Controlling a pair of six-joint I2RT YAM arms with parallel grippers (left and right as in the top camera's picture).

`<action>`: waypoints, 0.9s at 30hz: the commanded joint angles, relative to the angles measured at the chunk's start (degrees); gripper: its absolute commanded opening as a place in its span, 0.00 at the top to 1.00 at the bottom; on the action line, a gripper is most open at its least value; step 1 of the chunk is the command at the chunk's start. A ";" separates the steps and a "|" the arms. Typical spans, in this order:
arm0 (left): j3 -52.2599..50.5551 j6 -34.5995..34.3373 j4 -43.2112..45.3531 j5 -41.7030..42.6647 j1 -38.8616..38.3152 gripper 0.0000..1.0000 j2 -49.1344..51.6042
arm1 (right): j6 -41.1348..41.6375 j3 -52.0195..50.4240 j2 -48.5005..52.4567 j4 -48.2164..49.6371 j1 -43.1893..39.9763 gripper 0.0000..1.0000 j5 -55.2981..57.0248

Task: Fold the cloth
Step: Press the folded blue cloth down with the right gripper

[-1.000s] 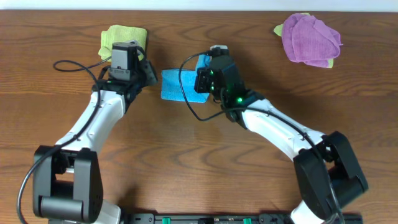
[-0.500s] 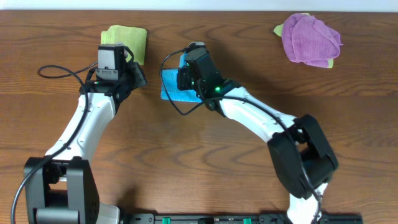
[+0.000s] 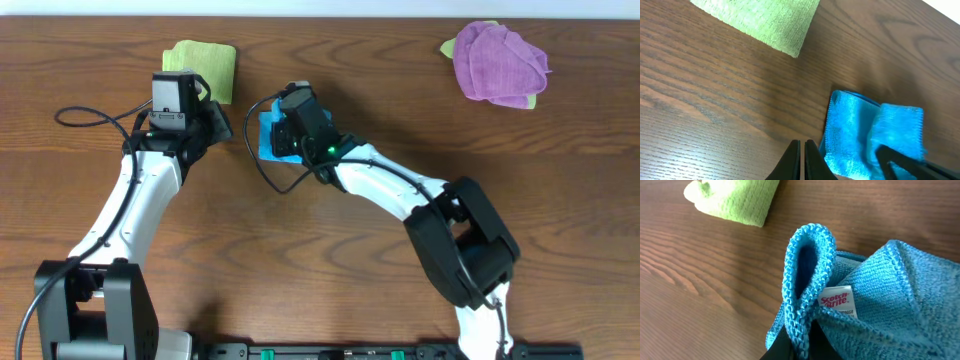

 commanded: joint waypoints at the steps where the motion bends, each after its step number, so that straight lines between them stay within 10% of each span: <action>1: 0.98 0.66 -0.57 -0.37 0.31 0.94 -0.94 | -0.74 2.14 2.25 0.28 0.94 0.96 -0.24; 11: 0.98 0.63 -0.70 -0.39 0.31 0.94 -0.94 | -0.37 3.58 5.20 1.53 1.22 0.94 -1.81; 27: 0.98 0.61 -0.70 -1.86 1.01 0.94 -1.03 | -0.83 3.67 5.18 -1.11 4.90 0.39 -7.78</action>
